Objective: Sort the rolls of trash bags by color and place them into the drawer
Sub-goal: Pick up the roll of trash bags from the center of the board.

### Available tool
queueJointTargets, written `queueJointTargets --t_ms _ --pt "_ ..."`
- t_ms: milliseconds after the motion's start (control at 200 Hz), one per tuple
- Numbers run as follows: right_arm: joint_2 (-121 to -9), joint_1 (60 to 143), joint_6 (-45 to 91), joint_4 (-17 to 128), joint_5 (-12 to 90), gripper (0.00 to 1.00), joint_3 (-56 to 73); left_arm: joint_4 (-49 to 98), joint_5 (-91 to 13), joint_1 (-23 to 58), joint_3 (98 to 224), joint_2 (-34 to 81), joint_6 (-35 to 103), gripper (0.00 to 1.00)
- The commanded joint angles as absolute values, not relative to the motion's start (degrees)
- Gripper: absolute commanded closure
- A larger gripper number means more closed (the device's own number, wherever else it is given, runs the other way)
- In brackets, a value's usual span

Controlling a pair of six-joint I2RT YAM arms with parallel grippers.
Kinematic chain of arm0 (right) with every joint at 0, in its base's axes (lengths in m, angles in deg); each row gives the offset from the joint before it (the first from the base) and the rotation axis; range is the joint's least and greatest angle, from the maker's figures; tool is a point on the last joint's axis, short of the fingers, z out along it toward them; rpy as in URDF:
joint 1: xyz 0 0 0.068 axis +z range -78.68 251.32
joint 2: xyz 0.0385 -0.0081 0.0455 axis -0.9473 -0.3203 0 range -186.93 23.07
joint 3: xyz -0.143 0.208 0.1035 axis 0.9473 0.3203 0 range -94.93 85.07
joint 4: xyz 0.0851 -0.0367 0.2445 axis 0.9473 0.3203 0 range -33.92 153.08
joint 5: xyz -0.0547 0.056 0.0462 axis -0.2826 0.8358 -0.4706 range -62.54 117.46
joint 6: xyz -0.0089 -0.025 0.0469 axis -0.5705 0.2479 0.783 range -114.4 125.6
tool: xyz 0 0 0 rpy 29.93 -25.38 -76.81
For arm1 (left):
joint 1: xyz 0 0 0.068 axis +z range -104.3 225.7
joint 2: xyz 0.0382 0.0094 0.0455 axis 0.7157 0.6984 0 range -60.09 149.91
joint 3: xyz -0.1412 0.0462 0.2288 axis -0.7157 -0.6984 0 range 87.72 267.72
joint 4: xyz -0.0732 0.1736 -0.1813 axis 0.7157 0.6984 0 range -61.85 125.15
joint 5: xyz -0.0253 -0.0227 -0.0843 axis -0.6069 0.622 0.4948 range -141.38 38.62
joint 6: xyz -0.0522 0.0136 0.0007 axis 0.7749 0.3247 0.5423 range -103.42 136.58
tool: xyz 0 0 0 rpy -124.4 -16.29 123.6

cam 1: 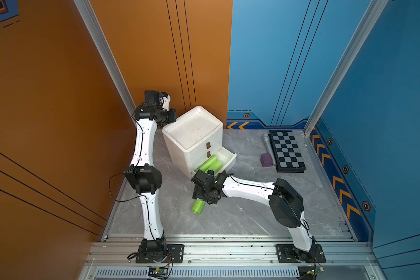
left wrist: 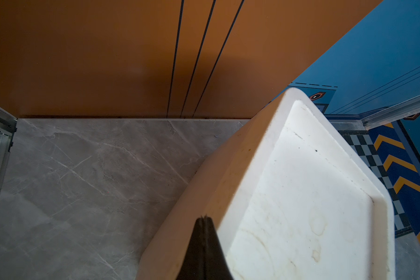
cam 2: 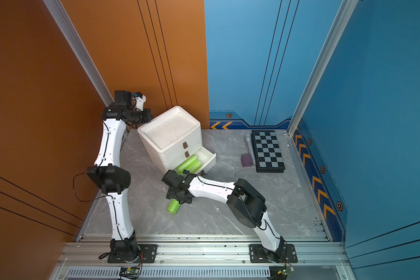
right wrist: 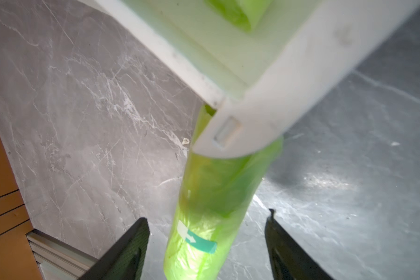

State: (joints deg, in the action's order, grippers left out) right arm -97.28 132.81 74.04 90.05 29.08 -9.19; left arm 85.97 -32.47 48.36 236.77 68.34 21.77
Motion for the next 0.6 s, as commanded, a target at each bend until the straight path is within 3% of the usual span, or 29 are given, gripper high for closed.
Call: queueJointTargets --t_ms 0,195,596 --pt "-100.5 132.5 75.5 91.9 28.3 0.23 -10.7 95.5 -27.1 45.6 235.9 70.9 20.1 0.95" --pt "-103.2 132.1 77.0 91.9 28.4 0.27 -11.0 95.5 -26.6 45.7 236.1 70.6 19.9 0.95" --pt "-102.3 132.8 76.3 91.9 28.7 0.54 -10.2 95.5 -24.8 45.8 235.3 70.3 20.3 0.95"
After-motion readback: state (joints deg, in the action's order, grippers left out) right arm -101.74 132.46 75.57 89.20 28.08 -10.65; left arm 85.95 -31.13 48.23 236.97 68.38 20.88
